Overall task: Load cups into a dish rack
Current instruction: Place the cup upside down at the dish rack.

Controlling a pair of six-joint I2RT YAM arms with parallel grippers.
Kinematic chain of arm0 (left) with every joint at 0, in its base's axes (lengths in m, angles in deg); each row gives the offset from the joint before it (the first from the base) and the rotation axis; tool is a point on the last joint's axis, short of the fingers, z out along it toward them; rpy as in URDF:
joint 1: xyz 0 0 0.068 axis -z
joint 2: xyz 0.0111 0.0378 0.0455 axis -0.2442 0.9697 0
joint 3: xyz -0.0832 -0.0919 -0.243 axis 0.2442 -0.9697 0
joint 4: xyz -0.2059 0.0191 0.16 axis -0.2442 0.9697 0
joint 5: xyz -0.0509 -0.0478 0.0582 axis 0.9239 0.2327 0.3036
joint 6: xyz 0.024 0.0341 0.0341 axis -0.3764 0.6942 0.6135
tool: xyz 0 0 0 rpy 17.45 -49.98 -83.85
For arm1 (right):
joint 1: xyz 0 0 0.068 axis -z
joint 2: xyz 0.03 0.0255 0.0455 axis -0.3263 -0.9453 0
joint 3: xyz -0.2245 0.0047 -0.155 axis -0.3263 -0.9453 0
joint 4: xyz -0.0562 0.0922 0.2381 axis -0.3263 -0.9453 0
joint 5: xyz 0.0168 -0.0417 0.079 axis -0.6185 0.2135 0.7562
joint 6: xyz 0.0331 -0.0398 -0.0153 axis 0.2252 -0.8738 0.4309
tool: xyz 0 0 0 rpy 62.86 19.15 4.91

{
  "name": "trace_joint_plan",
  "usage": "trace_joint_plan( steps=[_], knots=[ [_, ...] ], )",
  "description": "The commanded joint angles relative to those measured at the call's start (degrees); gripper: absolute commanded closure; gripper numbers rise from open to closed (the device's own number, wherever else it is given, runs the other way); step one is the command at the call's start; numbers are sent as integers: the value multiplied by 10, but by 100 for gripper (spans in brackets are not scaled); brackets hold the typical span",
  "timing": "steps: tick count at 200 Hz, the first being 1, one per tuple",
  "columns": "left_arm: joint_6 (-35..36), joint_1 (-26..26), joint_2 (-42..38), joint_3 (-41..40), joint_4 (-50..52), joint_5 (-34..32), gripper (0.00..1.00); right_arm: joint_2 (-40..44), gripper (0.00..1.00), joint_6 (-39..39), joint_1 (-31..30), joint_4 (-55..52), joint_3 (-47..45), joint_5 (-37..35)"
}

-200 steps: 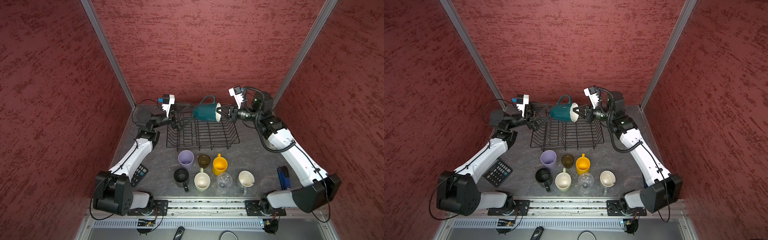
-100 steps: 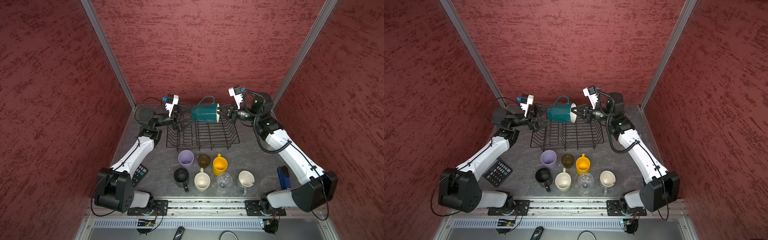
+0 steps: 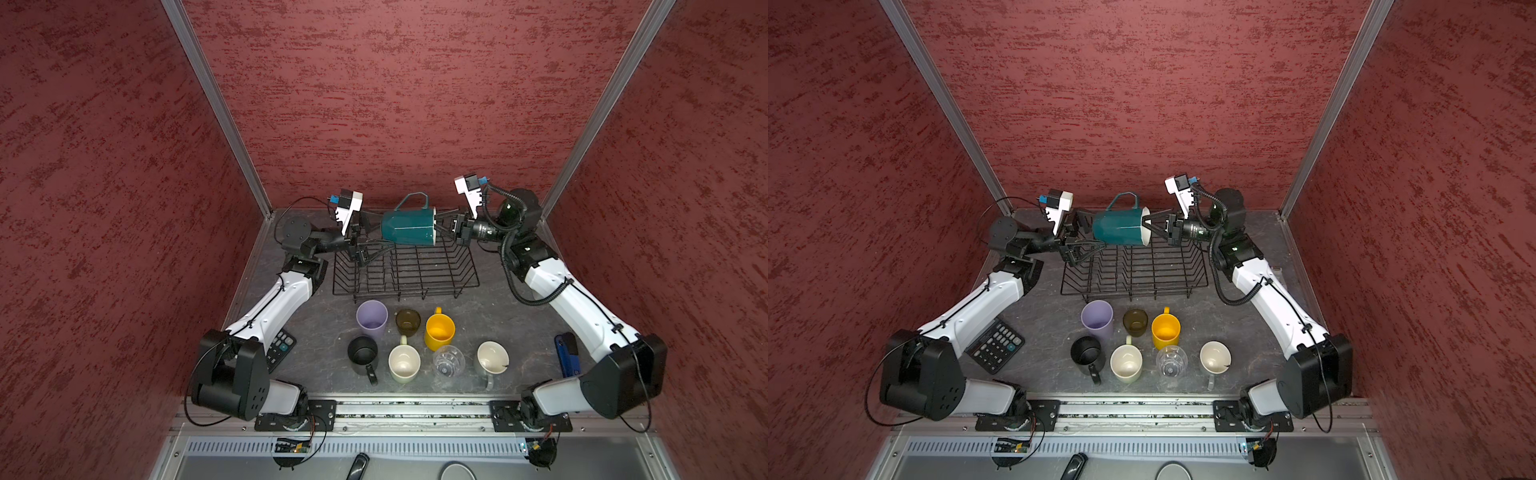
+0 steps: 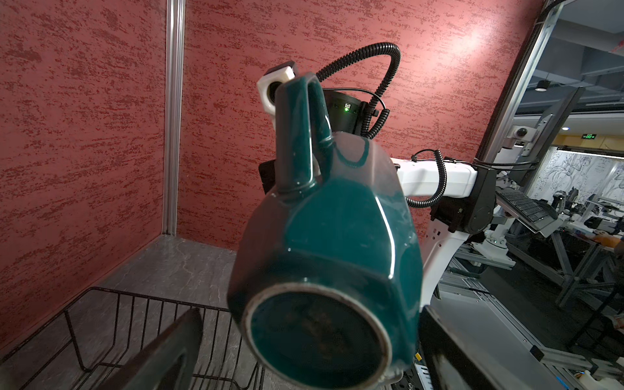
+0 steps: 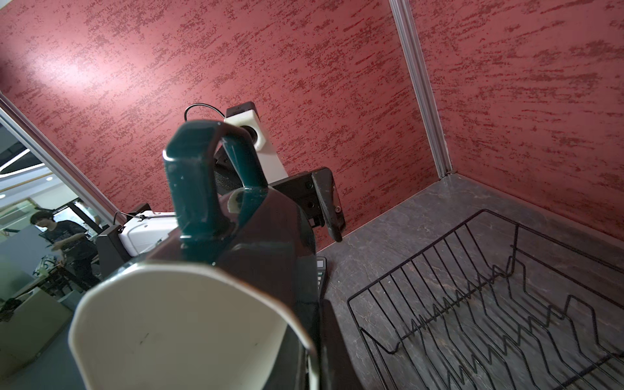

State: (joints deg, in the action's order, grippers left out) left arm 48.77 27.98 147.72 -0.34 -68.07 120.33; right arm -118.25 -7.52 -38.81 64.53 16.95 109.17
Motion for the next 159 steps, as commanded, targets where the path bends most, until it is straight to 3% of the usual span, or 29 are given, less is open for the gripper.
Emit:
trace_joint_plan(
  steps=[1,159],
  knots=[
    [-6,6,10,17,-13,0,0,4,100,17,-2,61,4,12],
    [-16,63,73,69,-31,-11,0,5,100,15,-11,58,-20,-1]
  ],
)
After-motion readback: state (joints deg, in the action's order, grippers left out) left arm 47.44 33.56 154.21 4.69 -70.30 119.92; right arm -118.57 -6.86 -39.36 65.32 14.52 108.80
